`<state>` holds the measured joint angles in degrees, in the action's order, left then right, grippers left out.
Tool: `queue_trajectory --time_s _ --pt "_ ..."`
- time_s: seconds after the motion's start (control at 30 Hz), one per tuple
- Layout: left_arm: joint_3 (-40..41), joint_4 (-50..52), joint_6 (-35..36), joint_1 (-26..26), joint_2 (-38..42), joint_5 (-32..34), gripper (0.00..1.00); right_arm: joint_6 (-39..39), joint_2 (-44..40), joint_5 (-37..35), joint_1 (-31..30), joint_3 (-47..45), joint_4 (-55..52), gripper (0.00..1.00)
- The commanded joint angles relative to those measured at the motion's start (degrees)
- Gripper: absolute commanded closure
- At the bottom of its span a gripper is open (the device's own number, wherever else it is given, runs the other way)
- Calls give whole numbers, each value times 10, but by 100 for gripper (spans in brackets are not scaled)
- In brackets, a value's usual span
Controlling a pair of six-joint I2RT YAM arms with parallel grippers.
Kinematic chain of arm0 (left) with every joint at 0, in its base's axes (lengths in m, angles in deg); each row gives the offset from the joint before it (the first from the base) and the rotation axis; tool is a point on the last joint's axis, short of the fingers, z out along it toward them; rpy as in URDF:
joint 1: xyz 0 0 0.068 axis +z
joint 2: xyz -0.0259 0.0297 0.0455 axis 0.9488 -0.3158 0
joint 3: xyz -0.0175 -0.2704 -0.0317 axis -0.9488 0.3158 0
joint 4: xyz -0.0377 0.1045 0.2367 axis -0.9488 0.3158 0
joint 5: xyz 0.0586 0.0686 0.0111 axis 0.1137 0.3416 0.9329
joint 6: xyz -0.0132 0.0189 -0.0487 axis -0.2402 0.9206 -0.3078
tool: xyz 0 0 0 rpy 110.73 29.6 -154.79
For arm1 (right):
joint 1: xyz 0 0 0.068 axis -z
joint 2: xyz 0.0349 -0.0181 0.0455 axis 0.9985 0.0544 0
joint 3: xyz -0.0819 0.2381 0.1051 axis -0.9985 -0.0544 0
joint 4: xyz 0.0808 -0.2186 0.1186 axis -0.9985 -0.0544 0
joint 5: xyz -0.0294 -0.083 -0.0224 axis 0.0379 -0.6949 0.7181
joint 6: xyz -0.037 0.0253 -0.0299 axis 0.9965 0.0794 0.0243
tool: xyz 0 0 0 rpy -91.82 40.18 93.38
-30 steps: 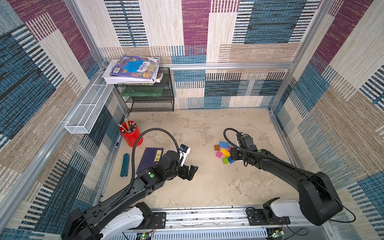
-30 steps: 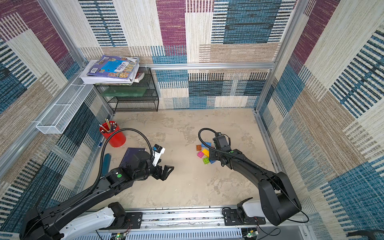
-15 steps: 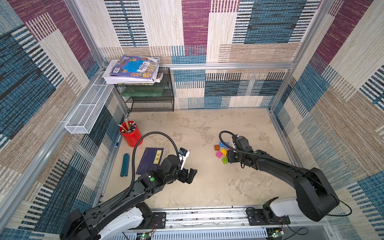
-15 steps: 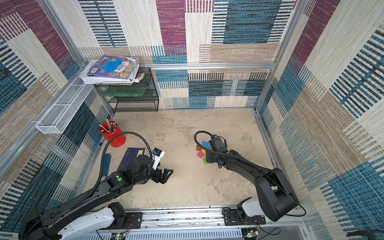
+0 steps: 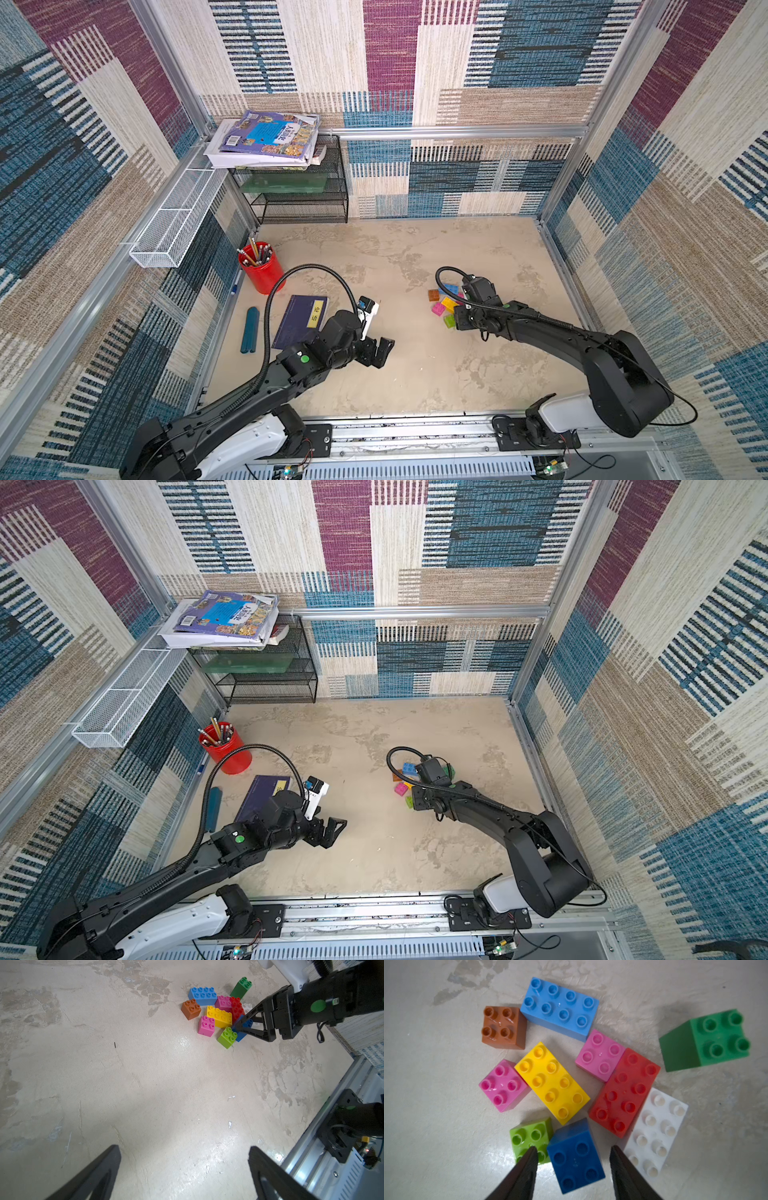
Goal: Assemble the letter f with lego
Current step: Pick up the lego brick from the center of the board.
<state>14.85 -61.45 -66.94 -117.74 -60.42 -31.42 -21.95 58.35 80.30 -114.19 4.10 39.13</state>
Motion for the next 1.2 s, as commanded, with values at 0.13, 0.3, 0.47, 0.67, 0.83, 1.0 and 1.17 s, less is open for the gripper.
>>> queue_trajectory --time_s 0.13,0.3,0.47,0.67,0.83,1.0,1.17 --pt "0 -14 -5 -1 2 3 1 -9 8 -17 -1 4 -5 43" --pt "1 -14 -5 -1 1 3 1 -10 13 -18 -1 6 -5 46" --pt "2 -14 -7 -1 1 2 1 -9 15 -15 -1 6 -4 51" --pt "2 -14 -6 0 1 1 1 -8 18 -12 -1 8 -4 59" --pt "2 -14 -5 -1 1 2 1 -8 18 -15 -1 9 -6 64" --pt "1 -15 -4 0 4 5 1 -8 4 -17 -2 20 -19 66" --pt "2 -14 8 -1 12 3 1 -5 -23 -15 -3 34 -36 67"
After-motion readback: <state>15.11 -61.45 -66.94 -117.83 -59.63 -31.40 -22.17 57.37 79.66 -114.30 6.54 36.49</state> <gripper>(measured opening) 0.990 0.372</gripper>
